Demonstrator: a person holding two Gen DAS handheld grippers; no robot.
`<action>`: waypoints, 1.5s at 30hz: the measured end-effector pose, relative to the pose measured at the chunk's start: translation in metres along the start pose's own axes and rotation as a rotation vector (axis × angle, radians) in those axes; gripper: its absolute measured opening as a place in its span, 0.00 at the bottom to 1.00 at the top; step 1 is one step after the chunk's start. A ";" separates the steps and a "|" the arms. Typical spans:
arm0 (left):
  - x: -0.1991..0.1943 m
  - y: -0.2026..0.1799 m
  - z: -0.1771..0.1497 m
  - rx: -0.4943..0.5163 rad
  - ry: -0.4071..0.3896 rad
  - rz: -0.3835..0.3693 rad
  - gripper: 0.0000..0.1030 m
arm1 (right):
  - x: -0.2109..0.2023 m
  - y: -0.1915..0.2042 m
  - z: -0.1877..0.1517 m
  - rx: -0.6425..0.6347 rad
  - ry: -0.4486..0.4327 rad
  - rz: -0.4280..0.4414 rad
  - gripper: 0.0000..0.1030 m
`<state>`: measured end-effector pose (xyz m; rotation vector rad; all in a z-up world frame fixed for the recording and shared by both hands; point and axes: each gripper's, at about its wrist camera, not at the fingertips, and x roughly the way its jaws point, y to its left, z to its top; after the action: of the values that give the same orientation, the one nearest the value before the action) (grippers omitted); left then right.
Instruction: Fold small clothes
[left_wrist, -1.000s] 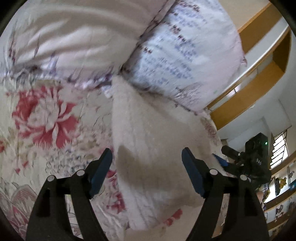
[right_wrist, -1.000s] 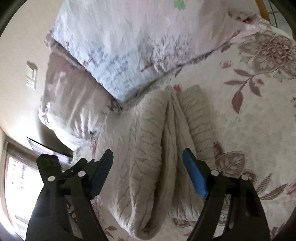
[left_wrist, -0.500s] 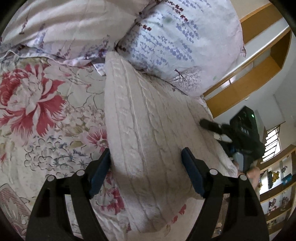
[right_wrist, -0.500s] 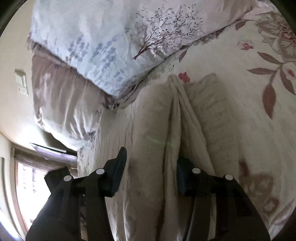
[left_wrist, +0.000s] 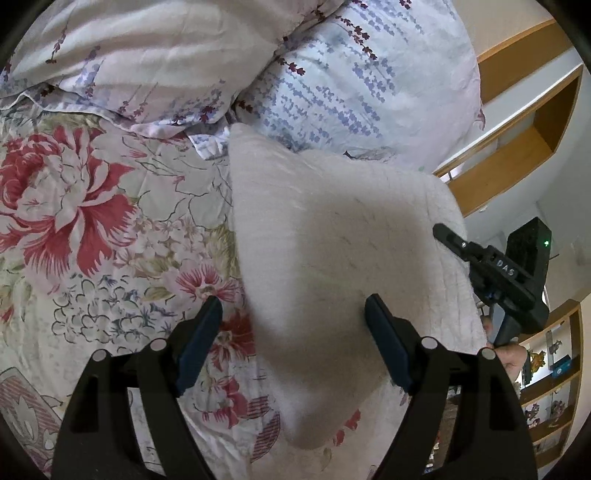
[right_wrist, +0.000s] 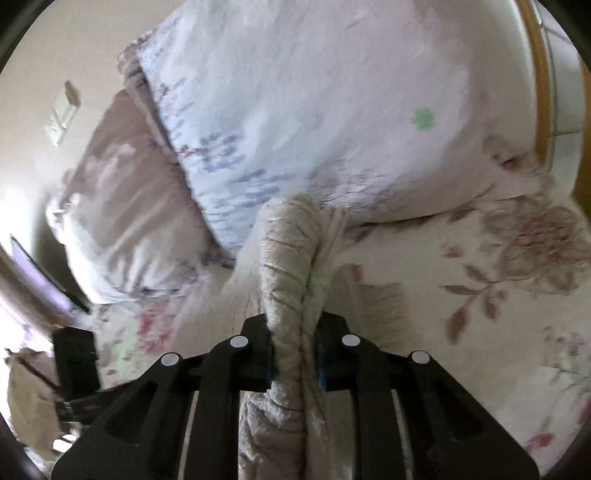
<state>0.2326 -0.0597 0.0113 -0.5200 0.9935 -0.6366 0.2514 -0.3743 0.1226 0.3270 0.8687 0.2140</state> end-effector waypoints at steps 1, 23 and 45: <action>0.001 -0.001 -0.001 0.004 0.004 0.001 0.77 | 0.001 -0.007 -0.001 0.013 0.011 -0.022 0.16; -0.012 -0.024 0.000 0.067 0.031 0.013 0.77 | -0.040 -0.086 -0.037 0.285 0.018 -0.014 0.58; 0.000 -0.027 -0.038 0.057 0.153 0.033 0.36 | -0.042 -0.051 -0.096 0.104 0.122 -0.003 0.14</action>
<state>0.1922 -0.0825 0.0118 -0.4082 1.1219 -0.6806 0.1531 -0.4161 0.0765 0.4135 1.0024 0.1878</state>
